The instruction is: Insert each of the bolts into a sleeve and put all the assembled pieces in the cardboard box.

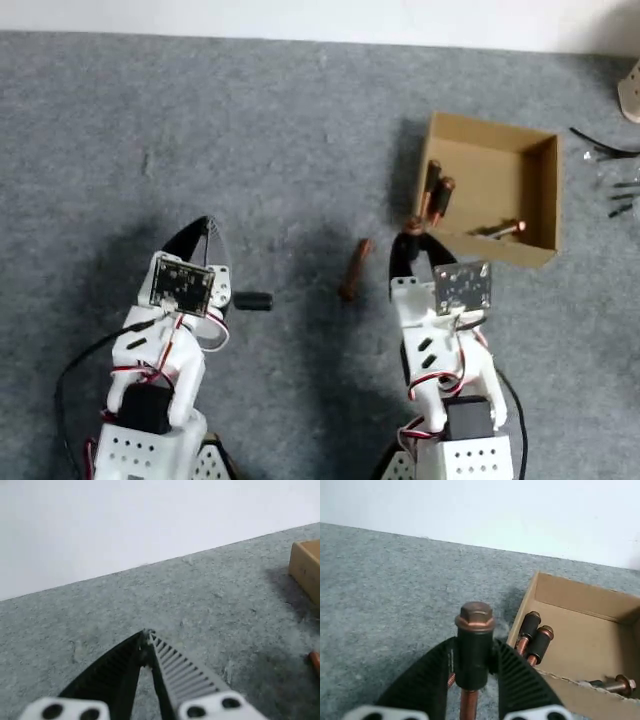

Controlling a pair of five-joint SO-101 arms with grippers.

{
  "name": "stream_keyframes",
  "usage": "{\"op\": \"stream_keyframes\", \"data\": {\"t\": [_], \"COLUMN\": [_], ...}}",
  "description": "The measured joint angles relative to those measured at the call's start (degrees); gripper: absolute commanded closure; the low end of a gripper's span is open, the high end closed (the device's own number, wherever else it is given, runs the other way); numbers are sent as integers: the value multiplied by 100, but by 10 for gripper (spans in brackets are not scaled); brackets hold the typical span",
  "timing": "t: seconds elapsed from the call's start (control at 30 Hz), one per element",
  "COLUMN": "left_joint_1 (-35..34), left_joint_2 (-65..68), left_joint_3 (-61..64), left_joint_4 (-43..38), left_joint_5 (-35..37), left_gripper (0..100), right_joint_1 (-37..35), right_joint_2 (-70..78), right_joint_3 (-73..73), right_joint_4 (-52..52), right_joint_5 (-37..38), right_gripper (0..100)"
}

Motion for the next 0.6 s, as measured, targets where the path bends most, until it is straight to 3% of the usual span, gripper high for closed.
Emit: {"op": "stream_keyframes", "data": {"t": [0.13, 0.33, 0.6], "left_joint_1": [0, 0, 0], "left_joint_2": [0, 0, 0], "left_joint_3": [0, 0, 0], "left_joint_4": [62, 70, 70], "left_joint_5": [0, -9, -9], "left_gripper": [993, 993, 993], "right_joint_1": [97, 554, 1222], "right_joint_2": [897, 3798, 8352], "right_joint_3": [-308, -2154, -5521], "right_joint_4": [-396, -1134, -941], "right_joint_5": [-88, -624, -2215], "right_gripper": [994, 994, 994]}}
